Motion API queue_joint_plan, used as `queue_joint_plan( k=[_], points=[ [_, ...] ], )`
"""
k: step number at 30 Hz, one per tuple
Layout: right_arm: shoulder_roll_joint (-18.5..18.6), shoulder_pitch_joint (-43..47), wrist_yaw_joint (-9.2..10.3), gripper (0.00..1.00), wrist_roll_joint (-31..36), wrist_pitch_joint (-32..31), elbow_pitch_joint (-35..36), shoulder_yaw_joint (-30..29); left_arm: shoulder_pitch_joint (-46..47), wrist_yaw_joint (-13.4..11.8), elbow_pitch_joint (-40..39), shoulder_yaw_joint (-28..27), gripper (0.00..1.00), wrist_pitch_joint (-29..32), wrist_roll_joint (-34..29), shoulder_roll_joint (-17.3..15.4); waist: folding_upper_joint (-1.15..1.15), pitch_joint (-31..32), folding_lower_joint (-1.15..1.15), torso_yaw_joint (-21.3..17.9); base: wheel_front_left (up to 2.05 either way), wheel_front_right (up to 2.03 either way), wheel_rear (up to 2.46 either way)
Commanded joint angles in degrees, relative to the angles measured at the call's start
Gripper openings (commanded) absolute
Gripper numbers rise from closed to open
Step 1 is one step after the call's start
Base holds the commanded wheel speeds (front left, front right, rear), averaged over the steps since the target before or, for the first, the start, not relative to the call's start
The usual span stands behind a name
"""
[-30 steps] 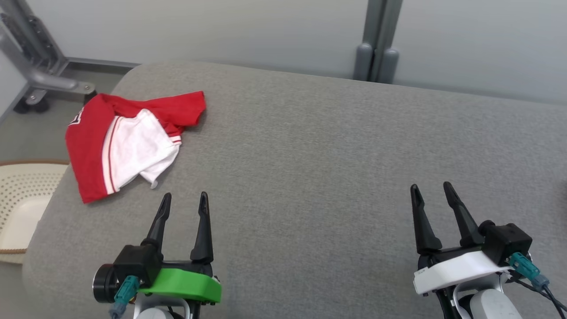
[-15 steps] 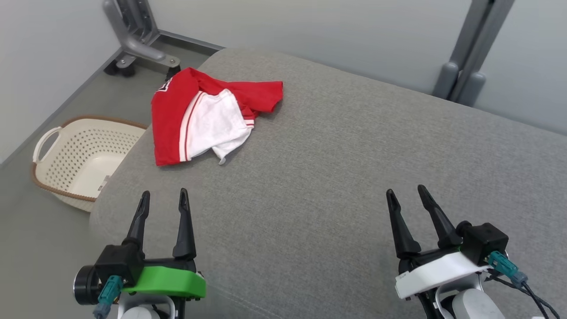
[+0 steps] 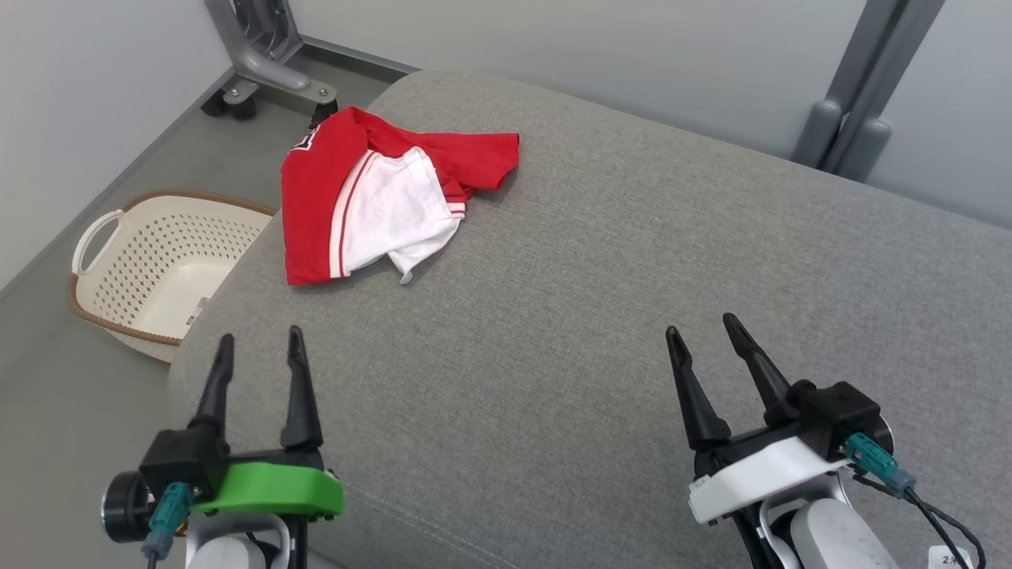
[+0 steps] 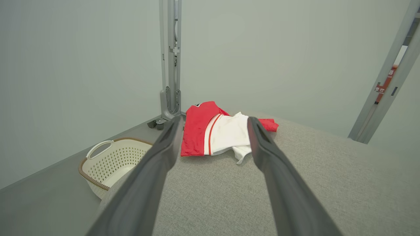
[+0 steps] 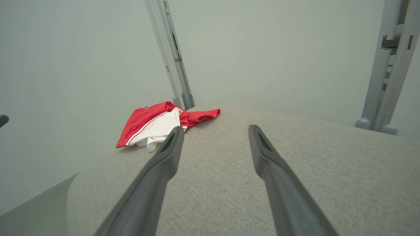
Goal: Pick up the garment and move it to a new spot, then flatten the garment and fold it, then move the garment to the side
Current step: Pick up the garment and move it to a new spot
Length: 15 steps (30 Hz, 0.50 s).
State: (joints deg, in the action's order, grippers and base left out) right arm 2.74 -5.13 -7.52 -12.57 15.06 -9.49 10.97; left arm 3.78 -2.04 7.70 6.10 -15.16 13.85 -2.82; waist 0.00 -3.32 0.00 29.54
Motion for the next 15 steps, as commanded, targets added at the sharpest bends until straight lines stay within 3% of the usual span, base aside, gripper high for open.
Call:
queue_joint_plan(
  k=[1, 11, 15],
  points=[
    [0.33, -1.20, 0.07, 1.00, 1.10, 0.07, 0.47, -0.10, 2.05, -0.35, 0.60, -1.03, 1.00, 0.04, -0.82, -0.15, 0.00, -1.98, 0.00, -1.91, 0.00, 0.00, 0.00],
    [5.00, -4.48, 0.07, 1.00, 4.10, -4.73, 7.65, -0.98, 15.06, 0.78, 16.26, -5.80, 1.00, 0.40, -1.67, -2.97, 0.00, -11.01, 0.00, -6.86, 0.00, 0.00, 0.00],
    [7.61, -5.22, 0.07, 1.00, 4.65, -7.39, 12.11, -1.90, 22.64, 2.18, 24.62, -6.61, 1.00, 5.22, 0.00, -5.04, 0.00, -14.99, 0.00, -8.60, 0.00, 0.00, 0.00]
  ],
)
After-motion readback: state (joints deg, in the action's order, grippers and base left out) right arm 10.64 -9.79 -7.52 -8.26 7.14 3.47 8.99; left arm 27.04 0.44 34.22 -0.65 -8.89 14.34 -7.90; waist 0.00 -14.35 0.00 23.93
